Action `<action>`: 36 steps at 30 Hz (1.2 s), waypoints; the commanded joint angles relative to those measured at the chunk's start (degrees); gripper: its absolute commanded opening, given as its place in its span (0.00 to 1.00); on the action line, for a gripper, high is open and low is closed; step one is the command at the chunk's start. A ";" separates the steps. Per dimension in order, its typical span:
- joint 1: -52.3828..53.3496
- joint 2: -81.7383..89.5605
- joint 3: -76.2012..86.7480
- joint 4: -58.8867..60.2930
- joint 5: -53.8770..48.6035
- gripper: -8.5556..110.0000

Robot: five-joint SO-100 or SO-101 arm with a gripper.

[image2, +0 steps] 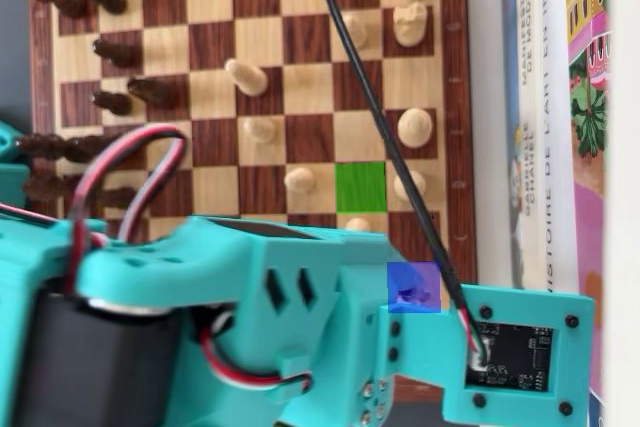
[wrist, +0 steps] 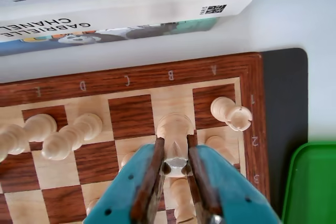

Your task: Play chess

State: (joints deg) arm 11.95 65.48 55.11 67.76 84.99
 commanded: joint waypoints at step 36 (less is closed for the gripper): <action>-11.51 27.25 31.55 -6.24 9.58 0.11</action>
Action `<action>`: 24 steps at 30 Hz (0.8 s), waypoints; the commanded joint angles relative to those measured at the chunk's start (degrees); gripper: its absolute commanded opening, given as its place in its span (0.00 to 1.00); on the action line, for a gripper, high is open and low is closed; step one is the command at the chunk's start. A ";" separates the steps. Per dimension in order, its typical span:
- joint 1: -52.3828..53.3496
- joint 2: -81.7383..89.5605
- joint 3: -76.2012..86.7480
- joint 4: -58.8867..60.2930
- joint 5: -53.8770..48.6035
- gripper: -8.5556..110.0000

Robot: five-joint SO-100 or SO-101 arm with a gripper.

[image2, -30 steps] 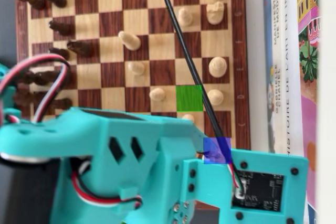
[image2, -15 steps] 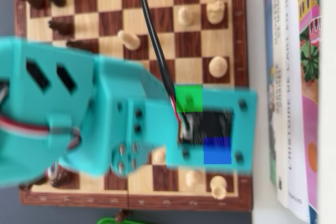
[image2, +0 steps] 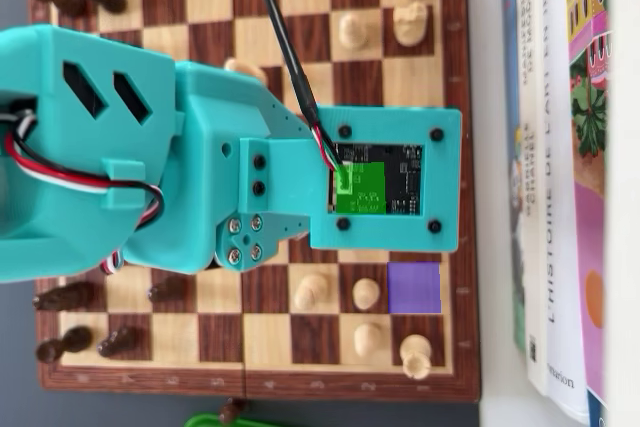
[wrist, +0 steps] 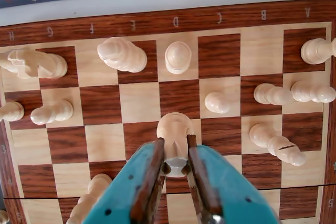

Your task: Play chess

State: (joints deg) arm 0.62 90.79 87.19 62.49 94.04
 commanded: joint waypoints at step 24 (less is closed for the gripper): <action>0.00 -5.98 0.44 -4.57 0.44 0.11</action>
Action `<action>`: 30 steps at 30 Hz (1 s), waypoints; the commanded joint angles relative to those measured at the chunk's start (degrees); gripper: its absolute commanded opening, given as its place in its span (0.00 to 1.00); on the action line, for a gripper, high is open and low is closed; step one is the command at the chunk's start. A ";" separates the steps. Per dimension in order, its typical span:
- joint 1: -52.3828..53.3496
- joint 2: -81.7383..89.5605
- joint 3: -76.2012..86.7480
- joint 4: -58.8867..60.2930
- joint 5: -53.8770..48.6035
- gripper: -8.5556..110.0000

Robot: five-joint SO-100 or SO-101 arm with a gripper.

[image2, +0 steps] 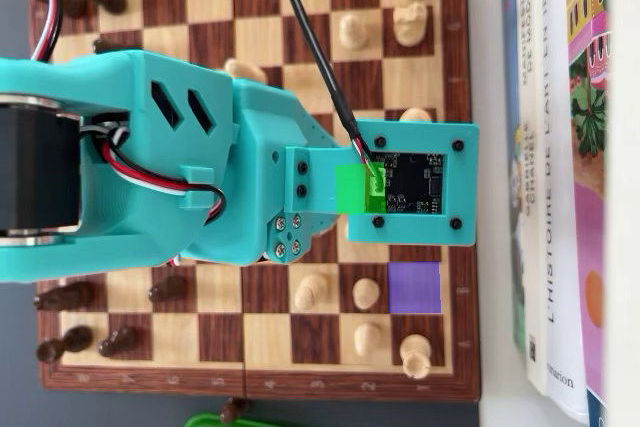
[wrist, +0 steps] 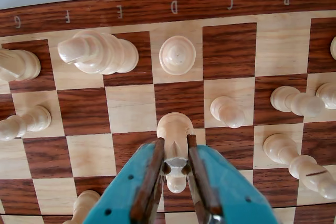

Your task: Play chess

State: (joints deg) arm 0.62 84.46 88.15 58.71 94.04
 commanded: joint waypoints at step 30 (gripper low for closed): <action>0.44 -3.69 1.14 -6.06 0.00 0.11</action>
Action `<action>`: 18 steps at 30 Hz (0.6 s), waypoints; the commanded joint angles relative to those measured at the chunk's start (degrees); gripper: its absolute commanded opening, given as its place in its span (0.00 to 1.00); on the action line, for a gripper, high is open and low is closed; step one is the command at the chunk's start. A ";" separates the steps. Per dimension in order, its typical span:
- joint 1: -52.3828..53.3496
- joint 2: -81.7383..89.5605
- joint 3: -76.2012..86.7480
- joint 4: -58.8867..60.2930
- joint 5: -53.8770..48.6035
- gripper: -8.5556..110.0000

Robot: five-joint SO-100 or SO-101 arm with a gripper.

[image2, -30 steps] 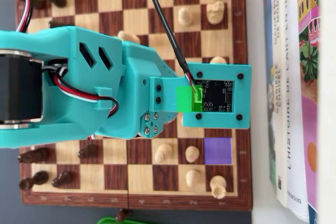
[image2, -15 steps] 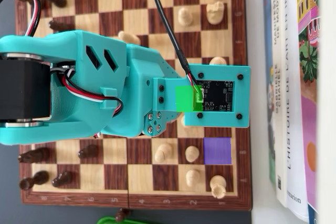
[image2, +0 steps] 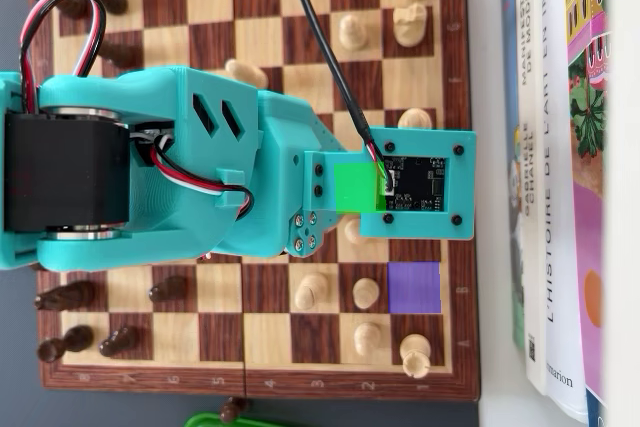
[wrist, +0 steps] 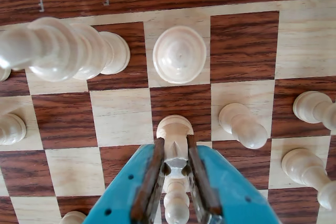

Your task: Play chess

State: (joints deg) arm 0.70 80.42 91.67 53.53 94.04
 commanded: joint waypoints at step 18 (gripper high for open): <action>0.35 0.53 -1.93 -2.64 -0.09 0.15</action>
State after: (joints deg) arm 0.70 80.33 91.76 51.42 94.04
